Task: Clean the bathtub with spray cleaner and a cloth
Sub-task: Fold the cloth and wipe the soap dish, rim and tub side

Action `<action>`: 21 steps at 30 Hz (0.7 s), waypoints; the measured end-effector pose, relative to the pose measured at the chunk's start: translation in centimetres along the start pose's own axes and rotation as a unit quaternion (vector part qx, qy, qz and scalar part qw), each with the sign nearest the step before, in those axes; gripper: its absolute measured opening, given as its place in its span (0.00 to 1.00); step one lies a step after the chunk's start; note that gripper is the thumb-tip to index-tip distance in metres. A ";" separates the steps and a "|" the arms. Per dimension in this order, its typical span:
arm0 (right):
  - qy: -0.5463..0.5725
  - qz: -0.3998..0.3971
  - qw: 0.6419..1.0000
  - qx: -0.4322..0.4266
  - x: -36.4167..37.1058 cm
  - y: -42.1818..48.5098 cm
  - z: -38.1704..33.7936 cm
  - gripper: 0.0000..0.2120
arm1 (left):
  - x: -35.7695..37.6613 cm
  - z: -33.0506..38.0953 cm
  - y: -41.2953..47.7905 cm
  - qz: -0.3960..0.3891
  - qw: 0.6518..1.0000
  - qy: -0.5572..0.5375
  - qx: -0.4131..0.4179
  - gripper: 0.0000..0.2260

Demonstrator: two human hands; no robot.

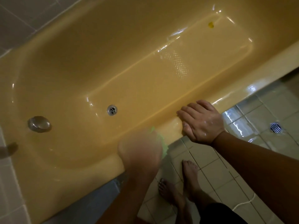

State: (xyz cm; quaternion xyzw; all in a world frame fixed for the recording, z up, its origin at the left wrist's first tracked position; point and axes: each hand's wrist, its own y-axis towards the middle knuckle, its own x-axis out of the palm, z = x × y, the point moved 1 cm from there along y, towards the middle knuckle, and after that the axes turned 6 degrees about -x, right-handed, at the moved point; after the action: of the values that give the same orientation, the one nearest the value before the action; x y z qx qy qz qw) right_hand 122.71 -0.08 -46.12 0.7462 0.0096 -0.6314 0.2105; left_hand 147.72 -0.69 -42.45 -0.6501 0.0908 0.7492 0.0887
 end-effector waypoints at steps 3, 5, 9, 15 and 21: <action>-0.001 0.018 1.000 0.003 0.0 -0.1 0.0 0.19 | 0.4 2.1 0.2 0.007 0.999 0.013 -0.038 0.12; -0.003 0.025 1.000 0.000 0.0 -0.2 0.2 0.19 | 0.8 5.2 2.9 0.000 1.000 -0.004 -0.009 0.10; -0.005 0.029 0.999 0.014 -0.2 -0.8 1.4 0.19 | 1.2 6.4 4.7 -0.060 0.996 -0.007 0.067 0.12; -0.005 0.042 0.999 0.023 -0.8 -1.2 3.7 0.19 | 0.9 7.4 3.3 -0.018 1.000 -0.006 -0.006 0.12; -0.005 0.029 0.999 0.026 -1.7 -1.4 5.3 0.19 | 1.8 11.6 7.1 -0.059 0.995 -0.016 0.073 0.13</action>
State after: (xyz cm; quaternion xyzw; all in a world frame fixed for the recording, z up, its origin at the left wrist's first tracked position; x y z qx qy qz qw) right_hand 117.00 -0.14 -45.56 0.7479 -0.0295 -0.6291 0.2098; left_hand 134.55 -4.57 -42.52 -0.6343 0.1052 0.7442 0.1810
